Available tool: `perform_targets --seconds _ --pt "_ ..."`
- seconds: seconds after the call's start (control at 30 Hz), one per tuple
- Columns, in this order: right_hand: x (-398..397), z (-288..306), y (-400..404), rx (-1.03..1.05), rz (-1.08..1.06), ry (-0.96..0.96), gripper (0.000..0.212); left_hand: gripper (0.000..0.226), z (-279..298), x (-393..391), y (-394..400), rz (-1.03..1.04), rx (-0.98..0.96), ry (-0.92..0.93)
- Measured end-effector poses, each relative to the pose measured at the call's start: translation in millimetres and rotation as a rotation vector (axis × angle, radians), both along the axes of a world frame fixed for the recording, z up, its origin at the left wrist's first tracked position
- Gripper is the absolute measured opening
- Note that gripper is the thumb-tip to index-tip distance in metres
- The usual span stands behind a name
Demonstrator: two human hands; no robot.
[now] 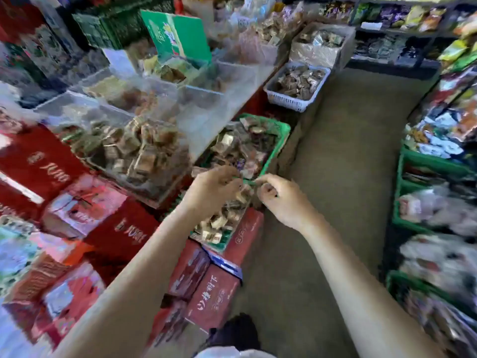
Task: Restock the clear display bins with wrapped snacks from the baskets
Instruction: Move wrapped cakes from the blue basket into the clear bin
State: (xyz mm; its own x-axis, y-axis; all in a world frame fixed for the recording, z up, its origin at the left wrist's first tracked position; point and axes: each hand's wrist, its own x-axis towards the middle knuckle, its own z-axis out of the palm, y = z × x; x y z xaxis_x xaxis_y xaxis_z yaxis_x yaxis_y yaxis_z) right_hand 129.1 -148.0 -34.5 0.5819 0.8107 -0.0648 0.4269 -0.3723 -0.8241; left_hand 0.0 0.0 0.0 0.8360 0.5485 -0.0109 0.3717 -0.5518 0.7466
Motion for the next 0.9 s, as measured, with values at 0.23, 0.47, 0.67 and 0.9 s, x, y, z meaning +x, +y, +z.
perform_targets --seconds 0.23,0.47,0.67,0.9 --pt "81 -43 -7 -0.087 -0.17 0.103 0.02 0.016 -77 86 11 0.072 -0.336 0.0" --pt "216 -29 19 -0.202 -0.217 0.114 0.021 0.016 -102 244 50 -0.023 -0.523 0.026" --pt "326 -24 28 -0.173 -0.33 0.154 0.021 0.032 -95 377 69 -0.104 -0.521 -0.006" --pt "467 -52 53 -0.068 -0.36 0.245 0.021 0.028 -97 518 90 -0.116 -0.47 0.084"
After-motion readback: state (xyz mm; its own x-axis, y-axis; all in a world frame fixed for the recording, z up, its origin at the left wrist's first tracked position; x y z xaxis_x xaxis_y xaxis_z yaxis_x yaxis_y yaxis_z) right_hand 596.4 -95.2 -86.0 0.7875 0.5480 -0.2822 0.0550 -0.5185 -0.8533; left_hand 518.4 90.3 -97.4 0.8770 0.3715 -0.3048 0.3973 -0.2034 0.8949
